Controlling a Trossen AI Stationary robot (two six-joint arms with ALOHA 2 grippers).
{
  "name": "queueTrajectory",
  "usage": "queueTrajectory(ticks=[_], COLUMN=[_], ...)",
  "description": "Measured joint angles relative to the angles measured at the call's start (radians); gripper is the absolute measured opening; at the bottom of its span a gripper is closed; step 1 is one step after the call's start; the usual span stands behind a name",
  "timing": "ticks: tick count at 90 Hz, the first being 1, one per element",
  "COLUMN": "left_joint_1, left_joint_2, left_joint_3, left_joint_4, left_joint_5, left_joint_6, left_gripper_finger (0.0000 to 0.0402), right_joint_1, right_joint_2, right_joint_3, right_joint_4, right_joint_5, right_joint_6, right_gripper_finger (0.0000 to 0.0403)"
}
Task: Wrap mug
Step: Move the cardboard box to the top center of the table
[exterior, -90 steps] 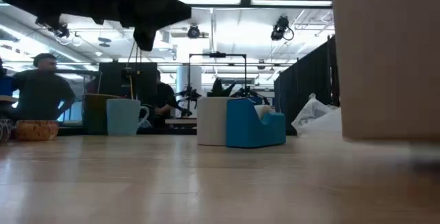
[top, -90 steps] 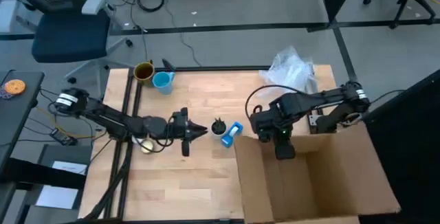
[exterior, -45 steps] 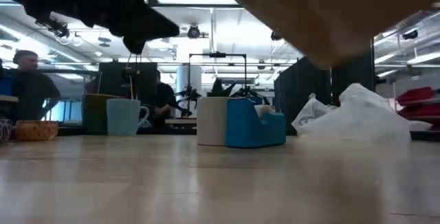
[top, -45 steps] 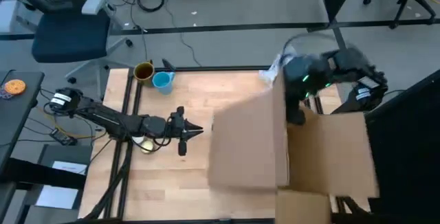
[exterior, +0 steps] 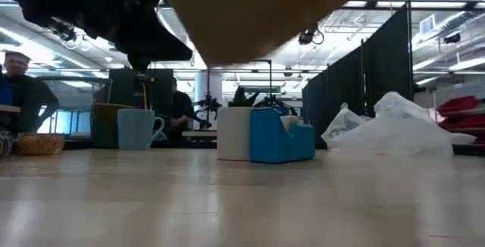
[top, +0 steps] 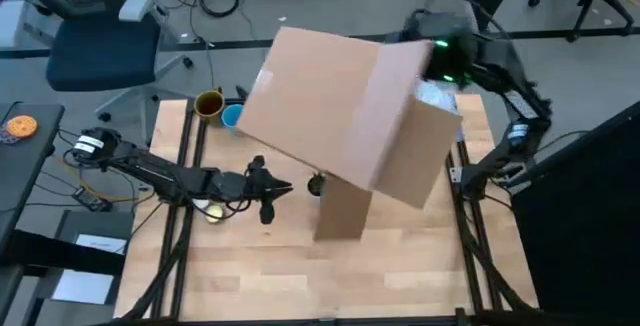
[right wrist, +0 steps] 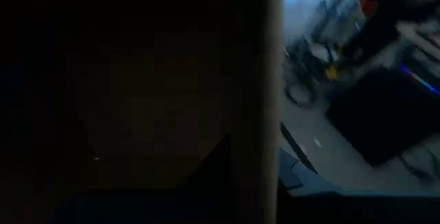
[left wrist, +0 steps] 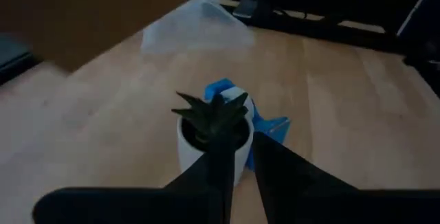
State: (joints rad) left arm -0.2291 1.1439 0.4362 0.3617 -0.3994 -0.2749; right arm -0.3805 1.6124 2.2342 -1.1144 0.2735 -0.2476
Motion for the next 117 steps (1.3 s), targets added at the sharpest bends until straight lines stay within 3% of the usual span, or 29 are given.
queueTrajectory(ticks=[23, 40, 66, 98, 117], left_joint_1=[0.0, 0.0, 0.0, 0.0, 0.0], left_joint_2=[0.0, 0.0, 0.0, 0.0, 0.0], left_joint_3=[0.0, 0.006, 0.063, 0.117, 0.117], left_joint_4=[-0.046, -0.044, -0.037, -0.038, -0.039], left_joint_5=[0.043, 0.101, 0.097, 0.052, 0.053], left_joint_6=[0.0, 0.0, 0.023, 0.087, 0.084], left_gripper_finger=[0.0039, 0.0039, 0.0039, 0.0039, 0.0039], right_joint_1=[-0.169, -0.244, -0.247, -0.234, -0.235], right_joint_2=[0.144, 0.189, 0.201, 0.235, 0.257], right_joint_3=[-0.001, 0.004, -0.001, -0.001, 0.001], right_joint_4=[-0.065, -0.111, -0.163, 0.075, 0.106], right_joint_5=[0.085, -0.081, -0.219, -0.292, -0.353], right_joint_6=[-0.18, -0.196, -0.209, -0.228, -0.211], right_gripper_finger=[0.0, 0.0, 0.0013, 0.0126, 0.0195])
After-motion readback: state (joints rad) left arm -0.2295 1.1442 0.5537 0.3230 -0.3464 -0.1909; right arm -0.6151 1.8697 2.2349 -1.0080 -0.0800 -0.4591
